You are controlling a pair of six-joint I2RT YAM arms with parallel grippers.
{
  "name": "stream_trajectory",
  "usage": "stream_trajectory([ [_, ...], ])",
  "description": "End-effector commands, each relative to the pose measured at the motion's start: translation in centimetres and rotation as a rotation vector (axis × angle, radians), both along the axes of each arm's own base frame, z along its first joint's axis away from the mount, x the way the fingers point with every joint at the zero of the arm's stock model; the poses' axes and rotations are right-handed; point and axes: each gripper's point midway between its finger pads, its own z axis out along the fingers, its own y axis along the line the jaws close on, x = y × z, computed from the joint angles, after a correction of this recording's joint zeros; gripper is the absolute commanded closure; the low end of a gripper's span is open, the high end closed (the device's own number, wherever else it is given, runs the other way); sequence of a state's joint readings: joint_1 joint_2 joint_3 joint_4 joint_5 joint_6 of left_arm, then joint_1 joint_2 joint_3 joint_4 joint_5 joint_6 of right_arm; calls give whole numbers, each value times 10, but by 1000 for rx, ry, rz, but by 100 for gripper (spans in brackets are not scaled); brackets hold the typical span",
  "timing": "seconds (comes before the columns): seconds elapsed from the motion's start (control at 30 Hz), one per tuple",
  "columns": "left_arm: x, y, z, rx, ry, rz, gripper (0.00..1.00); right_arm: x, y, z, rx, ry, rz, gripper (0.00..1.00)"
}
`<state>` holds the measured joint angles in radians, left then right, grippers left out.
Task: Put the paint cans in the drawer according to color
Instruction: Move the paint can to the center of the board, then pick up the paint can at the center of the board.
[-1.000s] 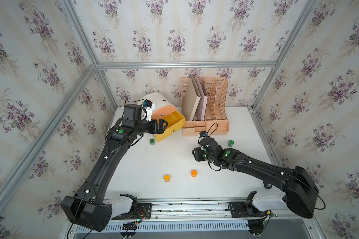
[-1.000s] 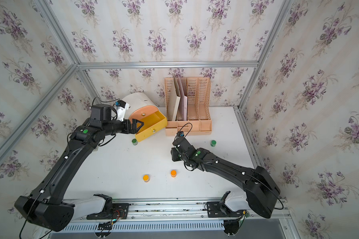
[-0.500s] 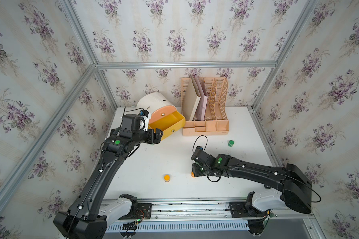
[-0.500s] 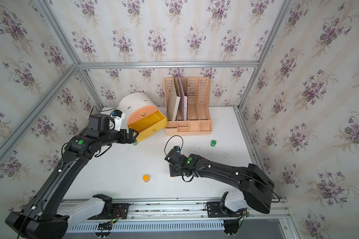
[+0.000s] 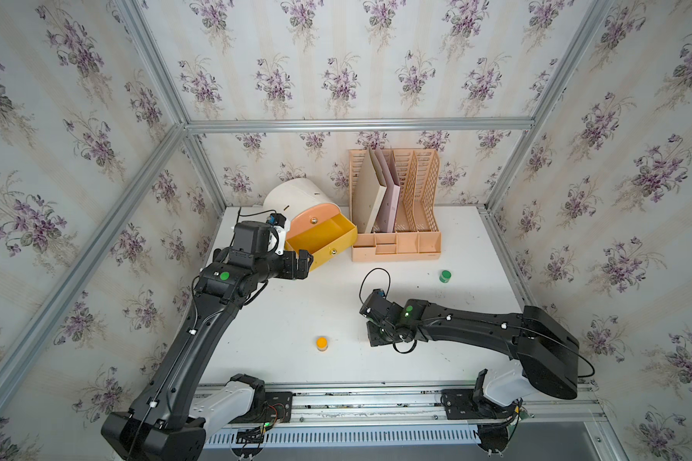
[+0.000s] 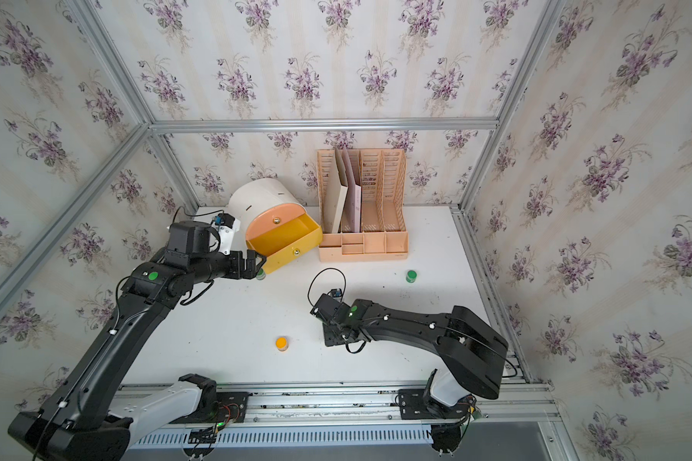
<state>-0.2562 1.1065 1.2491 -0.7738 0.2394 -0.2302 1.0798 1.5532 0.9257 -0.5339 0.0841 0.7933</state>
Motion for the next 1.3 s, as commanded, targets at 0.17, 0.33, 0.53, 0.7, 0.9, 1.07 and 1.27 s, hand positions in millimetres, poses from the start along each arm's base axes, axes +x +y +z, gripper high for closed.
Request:
stream_trajectory([
  [0.17,2,-1,3,8,-12,-11,1,7,16,-3,12,-10,17,57],
  [0.33,1,0,5,11,-17,-9,1,15,30,-6,19,-20,37,64],
  [0.53,0,1,4,14,-11,-8,1,29,54,-9,20,-44,72,69],
  [0.7,-2,0,2,8,-2,-12,1,45,75,-10,9,-67,101,69],
  [0.9,-6,-5,-2,-20,17,-30,1,61,97,-4,31,-87,120,69],
  [1.07,-16,-17,-14,-44,53,-64,1,64,97,7,45,-94,123,63],
  [1.27,-33,-49,-45,35,113,-140,1,65,70,37,57,-142,99,47],
])
